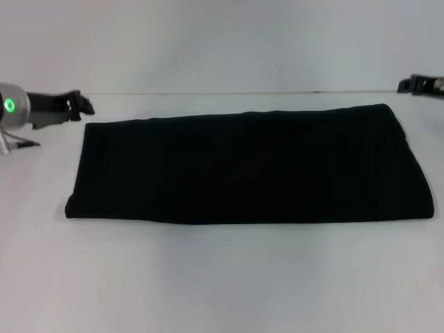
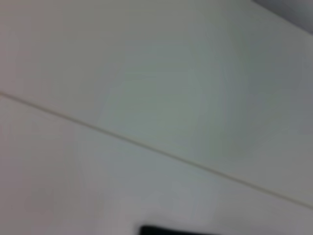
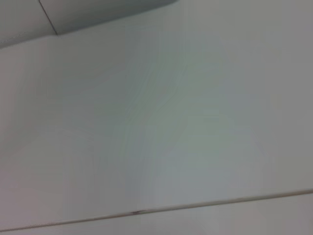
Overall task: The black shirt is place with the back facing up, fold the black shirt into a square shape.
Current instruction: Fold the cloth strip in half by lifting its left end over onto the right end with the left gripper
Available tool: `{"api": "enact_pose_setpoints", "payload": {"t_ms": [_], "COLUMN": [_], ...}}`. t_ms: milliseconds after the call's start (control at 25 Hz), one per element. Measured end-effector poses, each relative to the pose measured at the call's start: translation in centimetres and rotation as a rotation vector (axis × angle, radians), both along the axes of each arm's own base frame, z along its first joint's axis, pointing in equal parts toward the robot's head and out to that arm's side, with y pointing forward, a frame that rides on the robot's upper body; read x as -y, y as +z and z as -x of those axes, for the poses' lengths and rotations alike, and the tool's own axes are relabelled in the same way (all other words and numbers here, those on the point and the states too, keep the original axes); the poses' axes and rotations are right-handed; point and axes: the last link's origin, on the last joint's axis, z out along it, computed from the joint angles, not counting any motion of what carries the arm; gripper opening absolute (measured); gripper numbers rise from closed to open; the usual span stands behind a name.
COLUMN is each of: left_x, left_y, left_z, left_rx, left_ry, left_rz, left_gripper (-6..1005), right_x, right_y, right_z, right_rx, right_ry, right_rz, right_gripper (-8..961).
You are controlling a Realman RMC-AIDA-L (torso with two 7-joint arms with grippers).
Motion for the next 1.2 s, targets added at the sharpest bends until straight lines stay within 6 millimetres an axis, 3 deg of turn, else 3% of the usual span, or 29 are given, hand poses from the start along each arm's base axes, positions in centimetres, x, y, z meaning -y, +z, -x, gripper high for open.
{"api": "enact_pose_setpoints", "payload": {"t_ms": [240, 440, 840, 1200], "left_x": [1.0, 3.0, 8.6, 11.9], "left_y": [2.7, 3.2, 3.1, 0.1], "left_z": [-2.2, -0.7, 3.3, 6.3], "left_rx": [0.148, 0.296, 0.423, 0.484], "left_ry": [-0.061, -0.036, 0.052, 0.187], "left_rz": [0.045, 0.103, 0.207, 0.257], "left_gripper": [249, 445, 540, 542], "right_x": [-0.1, 1.3, 3.5, 4.0], "right_y": [3.2, 3.5, 5.3, 5.8], "right_z": [1.7, 1.3, 1.2, 1.2], "right_rx": [-0.075, -0.138, -0.219, -0.250], "right_ry": [0.000, -0.028, -0.094, -0.100], "right_rz": [0.080, 0.157, 0.318, 0.332], "right_gripper": [339, 517, 554, 554]}}
